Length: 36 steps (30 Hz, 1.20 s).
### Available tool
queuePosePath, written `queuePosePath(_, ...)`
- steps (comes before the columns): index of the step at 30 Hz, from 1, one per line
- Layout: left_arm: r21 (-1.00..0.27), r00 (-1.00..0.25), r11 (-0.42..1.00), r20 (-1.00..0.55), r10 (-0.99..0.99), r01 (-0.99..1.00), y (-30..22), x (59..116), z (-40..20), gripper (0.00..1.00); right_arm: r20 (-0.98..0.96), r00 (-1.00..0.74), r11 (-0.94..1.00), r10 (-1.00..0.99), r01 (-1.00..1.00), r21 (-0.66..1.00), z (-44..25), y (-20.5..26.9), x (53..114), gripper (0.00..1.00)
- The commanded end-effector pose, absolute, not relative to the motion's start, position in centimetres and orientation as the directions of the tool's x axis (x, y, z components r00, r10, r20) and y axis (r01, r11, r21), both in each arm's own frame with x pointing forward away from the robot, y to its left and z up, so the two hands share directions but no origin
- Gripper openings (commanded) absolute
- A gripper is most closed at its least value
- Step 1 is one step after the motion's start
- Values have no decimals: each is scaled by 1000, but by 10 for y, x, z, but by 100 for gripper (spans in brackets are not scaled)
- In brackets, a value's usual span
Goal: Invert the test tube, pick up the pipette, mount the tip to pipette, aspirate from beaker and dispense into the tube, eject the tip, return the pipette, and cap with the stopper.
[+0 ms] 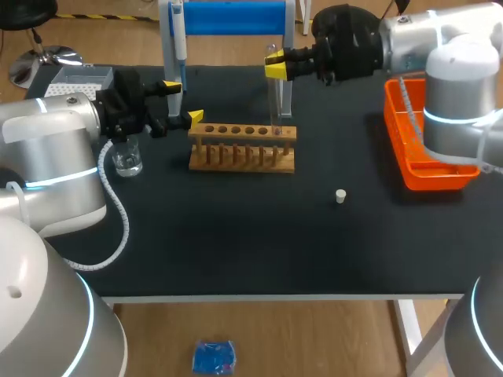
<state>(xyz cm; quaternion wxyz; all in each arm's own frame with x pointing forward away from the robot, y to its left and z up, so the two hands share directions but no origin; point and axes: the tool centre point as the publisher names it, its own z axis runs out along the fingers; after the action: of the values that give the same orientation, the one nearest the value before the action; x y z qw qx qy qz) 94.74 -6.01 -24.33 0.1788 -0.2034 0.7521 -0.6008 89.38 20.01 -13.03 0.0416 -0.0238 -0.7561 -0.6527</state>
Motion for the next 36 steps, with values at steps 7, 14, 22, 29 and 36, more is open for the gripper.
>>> queuePosePath(7, -977, -851, 195, -26, -525, -90, -61, 947, -244, 100, 94, -995, 150, -19, 91, 985, -130, 200, 894, 0)
queuePosePath(14, -977, -851, 195, -26, -525, -90, -61, 947, -244, 100, 94, -995, 150, -19, 91, 985, -130, 200, 894, 0)
queuePosePath(22, -977, -851, 195, -26, -525, -90, -61, 947, -244, 100, 486, -873, 239, 53, 483, 842, -123, 212, 916, 0)
queuePosePath(29, -977, -851, 195, -26, -525, -90, -61, 947, -244, 100, 825, -544, 290, 152, 823, 489, -114, 221, 936, 0)
queuePosePath(36, -977, -851, 195, -26, -525, -90, -61, 947, -244, 100, 950, -220, 172, 222, 968, 184, -119, 221, 952, 0)
